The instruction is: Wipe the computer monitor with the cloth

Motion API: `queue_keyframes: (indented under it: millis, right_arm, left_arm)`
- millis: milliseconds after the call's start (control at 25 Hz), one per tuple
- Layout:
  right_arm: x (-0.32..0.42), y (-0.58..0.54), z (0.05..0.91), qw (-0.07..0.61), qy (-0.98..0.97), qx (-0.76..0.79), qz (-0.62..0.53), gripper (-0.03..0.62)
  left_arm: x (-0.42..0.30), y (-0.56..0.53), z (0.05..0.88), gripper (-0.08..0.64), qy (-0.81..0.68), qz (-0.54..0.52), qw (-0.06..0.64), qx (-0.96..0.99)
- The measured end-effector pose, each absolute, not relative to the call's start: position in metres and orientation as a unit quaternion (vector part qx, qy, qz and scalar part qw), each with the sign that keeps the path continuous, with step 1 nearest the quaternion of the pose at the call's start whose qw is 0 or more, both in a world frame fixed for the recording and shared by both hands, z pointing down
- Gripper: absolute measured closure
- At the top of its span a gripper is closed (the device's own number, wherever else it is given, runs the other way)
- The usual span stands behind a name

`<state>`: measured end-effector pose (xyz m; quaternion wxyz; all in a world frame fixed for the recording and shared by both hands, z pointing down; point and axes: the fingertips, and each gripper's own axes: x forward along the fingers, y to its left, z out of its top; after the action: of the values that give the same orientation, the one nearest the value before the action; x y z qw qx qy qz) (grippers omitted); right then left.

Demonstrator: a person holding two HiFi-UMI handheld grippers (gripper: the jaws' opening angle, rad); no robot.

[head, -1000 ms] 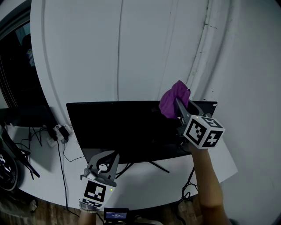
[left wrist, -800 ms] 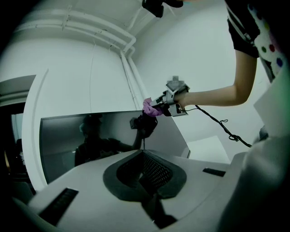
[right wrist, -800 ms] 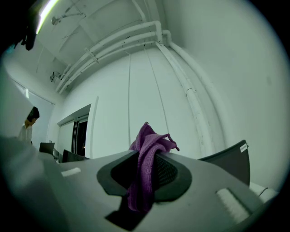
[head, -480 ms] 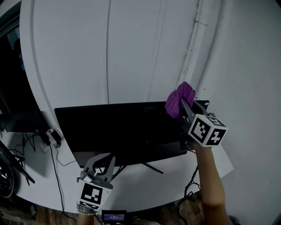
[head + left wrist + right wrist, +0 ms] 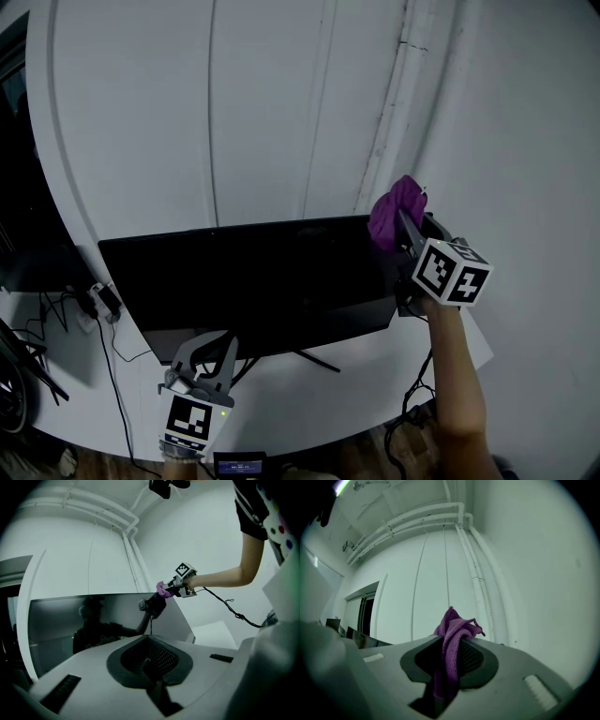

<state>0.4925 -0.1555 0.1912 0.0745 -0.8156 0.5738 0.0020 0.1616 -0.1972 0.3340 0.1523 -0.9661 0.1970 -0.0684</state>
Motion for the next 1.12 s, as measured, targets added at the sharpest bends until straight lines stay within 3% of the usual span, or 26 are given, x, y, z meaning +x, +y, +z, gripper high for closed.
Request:
queue_keyframes:
  millis: [1120]
  right_arm:
    - [0.591, -0.104, 0.193, -0.027, 0.503, -0.863, 0.023, 0.500]
  left_arm:
    - [0.188, -0.185, 0.344, 0.554, 0.189, -0.078, 0.150, -0.967]
